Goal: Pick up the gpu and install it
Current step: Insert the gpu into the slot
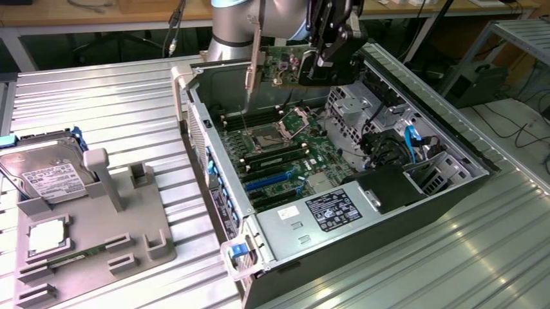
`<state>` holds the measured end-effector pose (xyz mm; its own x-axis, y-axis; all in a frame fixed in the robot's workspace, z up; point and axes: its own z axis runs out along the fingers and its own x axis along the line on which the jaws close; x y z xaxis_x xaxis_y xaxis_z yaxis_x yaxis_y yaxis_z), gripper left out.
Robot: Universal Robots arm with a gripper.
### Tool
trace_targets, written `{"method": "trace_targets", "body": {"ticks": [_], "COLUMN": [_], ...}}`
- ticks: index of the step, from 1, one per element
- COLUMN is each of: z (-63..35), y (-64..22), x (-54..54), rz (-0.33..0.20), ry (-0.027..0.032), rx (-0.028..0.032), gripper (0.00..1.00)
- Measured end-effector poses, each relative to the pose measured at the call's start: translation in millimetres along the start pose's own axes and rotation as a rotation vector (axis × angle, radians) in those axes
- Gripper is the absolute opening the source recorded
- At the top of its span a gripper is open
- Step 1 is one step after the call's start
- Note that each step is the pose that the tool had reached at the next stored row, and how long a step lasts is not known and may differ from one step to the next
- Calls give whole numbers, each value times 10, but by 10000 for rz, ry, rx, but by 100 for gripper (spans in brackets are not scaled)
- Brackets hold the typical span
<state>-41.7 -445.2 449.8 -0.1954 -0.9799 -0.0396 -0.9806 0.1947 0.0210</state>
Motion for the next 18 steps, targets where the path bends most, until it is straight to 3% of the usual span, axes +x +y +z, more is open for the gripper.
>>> {"method": "trace_targets", "body": {"ticks": [5, 7, 10, 11, 14, 18], "z": [36, 55, 61, 67, 78, 107], "y": [0, -1, -1, -1, -2, -2], "x": [2, 2, 3, 2, 3, 4], "rz": [-814, -879, -906, -924, -1061, -1761], "ry": [14, 9, -130, -151, -183, -173], "rx": [-11, -5, -18, -17, -10, -35], "gripper": [28, 28, 28, 28, 28, 28]}}
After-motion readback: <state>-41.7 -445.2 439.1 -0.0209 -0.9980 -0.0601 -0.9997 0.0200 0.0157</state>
